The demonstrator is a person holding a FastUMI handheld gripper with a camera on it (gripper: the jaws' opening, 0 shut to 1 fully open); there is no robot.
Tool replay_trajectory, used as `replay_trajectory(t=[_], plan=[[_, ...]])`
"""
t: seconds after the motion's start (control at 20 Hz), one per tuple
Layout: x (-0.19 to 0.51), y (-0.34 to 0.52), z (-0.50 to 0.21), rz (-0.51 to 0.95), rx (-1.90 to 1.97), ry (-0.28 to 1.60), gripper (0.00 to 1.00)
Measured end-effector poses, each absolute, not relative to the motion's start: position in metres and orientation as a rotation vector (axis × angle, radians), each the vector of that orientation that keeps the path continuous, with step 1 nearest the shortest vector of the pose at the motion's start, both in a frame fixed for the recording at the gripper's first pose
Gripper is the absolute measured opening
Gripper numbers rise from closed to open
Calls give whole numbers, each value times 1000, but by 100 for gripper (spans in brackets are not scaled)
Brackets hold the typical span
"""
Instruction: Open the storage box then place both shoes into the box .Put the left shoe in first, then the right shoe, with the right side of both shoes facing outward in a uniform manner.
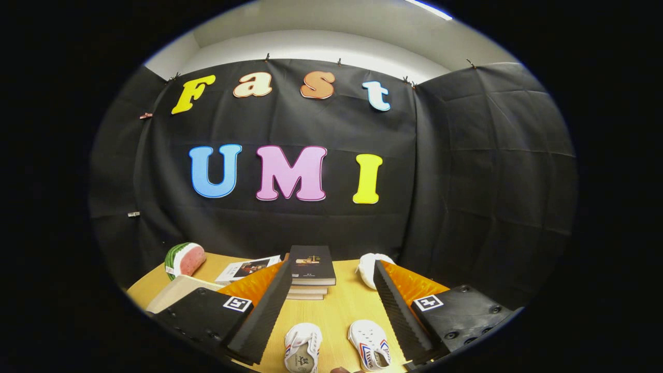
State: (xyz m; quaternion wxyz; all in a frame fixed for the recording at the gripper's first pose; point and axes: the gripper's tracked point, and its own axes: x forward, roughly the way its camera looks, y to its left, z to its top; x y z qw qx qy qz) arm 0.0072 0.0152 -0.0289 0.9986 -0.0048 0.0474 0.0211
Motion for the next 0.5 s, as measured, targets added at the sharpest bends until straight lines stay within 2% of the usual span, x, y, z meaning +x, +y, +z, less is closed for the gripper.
replay_trajectory(t=[0.5], plan=[[2,58,-82,236,96,319,98]])
